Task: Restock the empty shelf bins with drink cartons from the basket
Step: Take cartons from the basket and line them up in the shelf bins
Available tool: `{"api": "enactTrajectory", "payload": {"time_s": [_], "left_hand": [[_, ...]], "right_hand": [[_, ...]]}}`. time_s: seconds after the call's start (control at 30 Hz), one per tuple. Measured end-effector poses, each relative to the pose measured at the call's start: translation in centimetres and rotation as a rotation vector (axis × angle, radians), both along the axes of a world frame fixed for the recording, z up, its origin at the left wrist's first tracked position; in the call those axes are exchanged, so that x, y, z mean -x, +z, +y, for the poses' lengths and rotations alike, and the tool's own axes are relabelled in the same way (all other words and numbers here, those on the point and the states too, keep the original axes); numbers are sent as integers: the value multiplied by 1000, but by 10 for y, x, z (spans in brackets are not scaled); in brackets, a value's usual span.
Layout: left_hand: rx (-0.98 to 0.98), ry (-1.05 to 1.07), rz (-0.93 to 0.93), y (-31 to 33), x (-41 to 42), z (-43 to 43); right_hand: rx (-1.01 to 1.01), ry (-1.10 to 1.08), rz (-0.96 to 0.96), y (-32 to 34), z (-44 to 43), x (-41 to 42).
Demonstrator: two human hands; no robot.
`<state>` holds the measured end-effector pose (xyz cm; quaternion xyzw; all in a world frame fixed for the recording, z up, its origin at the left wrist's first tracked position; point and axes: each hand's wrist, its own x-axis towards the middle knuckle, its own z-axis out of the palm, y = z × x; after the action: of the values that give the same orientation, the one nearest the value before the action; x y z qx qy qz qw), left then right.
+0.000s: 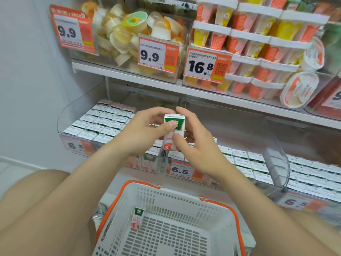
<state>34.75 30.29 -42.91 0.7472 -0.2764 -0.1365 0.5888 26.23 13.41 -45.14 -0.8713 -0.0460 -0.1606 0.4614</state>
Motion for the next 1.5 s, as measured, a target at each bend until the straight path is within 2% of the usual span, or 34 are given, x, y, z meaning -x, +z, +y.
{"api": "enactTrajectory", "payload": {"time_s": [0.1,0.17,0.23,0.33,0.37,0.43,0.5,0.57,0.7,0.87,1.03,1.13,1.27,1.33,1.43,1.5], "left_hand": [[-30,61,27,3,-8,20],[-173,125,12,3,-16,37],[-463,160,-112,-5,-26,51],[-979,143,-253,-31,-39,59],[-1102,103,-271,-38,-43,58],[-1210,-18,-289,-46,-52,56],[-1235,-96,-290,-51,-61,60],[-1249,-86,-260,-54,-68,68],[-1225,-52,-243,-63,-67,73],[-1231,-67,-222,-61,-66,71],[-1224,-84,-208,-58,-66,71],[-1174,-55,-248,-58,-67,74],[-986,70,-350,-51,-55,78],[-877,114,-489,-50,-42,81],[-790,31,-601,-56,-21,85],[-885,-120,-523,-65,-5,88]], "right_hand": [[61,-77,-129,-3,15,-8],[80,-163,-220,-4,25,-20],[187,-195,-250,-7,35,-38],[485,-220,-269,-17,48,-82],[589,-239,-258,-19,51,-99],[754,-263,-216,-22,60,-130],[852,-295,-155,-21,66,-156],[913,-342,-78,-18,70,-180],[763,-375,146,-22,72,-219],[602,-180,427,-28,69,-241],[719,-123,519,-25,69,-241],[746,-154,438,-23,72,-229],[646,-147,23,-34,85,-163],[594,-98,-165,-43,89,-114],[569,-70,-363,-68,90,-53],[541,-90,-322,-95,89,-29]]}}
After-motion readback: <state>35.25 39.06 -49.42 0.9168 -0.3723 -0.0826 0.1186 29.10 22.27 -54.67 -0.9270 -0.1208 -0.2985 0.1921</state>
